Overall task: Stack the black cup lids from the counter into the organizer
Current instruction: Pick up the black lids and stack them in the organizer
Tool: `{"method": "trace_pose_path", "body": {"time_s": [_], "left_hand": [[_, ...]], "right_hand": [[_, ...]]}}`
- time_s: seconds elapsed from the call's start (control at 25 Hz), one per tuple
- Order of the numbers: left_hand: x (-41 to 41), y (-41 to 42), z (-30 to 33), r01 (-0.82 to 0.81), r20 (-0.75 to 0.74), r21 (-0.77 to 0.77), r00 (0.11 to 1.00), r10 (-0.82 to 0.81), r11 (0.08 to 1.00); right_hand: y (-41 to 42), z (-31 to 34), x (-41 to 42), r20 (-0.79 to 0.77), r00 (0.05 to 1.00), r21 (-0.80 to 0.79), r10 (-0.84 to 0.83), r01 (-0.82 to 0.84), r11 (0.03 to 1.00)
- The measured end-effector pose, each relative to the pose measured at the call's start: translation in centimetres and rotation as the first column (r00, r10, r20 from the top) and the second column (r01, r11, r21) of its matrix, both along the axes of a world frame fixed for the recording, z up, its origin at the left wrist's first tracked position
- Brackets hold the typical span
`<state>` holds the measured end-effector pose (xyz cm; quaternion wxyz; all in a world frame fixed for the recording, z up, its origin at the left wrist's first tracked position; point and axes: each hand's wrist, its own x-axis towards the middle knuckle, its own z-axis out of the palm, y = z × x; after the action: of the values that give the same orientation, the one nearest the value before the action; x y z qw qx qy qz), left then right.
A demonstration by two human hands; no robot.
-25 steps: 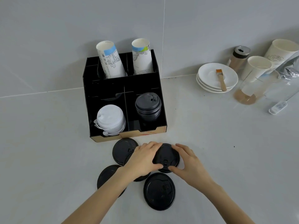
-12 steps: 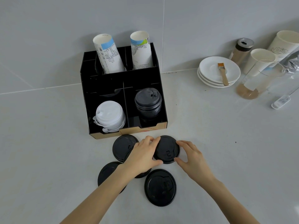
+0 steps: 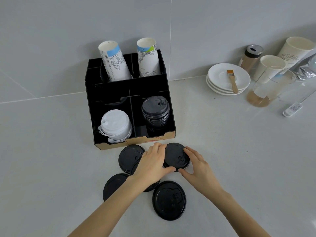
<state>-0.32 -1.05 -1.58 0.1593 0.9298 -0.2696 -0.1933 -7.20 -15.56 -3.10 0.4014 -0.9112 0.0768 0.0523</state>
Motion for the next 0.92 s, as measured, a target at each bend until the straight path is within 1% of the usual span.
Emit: {"method": "trace_pose_path", "body": {"time_s": [0.2,0.32,0.4,0.48,0.56,0.72,0.92], "left_hand": [[-0.4,0.6,0.8,-0.076,0.054,-0.133,0.995,0.083,0.988],[-0.8,0.8,1.1,-0.117,0.069,-0.227,0.988,0.136,0.967],[-0.9,0.9,1.4,-0.134,0.058,-0.283,0.986,0.156,0.95],[-0.9,1.3,1.9,-0.139,0.008,-0.339,0.989,0.15,0.931],[-0.6,1.8,2.5,-0.137,-0.032,-0.377,0.99,0.135,0.916],[0.3,2.3,3.5,-0.155,-0.039,-0.417,0.988,0.153,0.896],[1.9,2.2,4.6,-0.201,0.008,-0.491,0.972,0.236,0.847]], "right_hand": [[-0.1,1.3,0.3,0.08,0.997,0.041,-0.022,0.019,0.999],[0.0,2.0,0.4,0.103,0.994,0.054,-0.025,0.019,0.998],[0.0,2.4,0.5,0.115,0.993,0.072,-0.029,0.02,0.997],[-0.3,3.0,0.4,0.112,0.993,0.097,-0.027,0.016,0.995],[-0.7,3.7,0.5,0.109,0.994,0.106,-0.008,-0.004,0.994],[-1.1,5.3,1.7,0.145,0.987,0.084,0.061,-0.074,0.994],[-1.3,7.4,4.7,0.203,0.963,0.019,0.175,-0.182,0.983]]}}
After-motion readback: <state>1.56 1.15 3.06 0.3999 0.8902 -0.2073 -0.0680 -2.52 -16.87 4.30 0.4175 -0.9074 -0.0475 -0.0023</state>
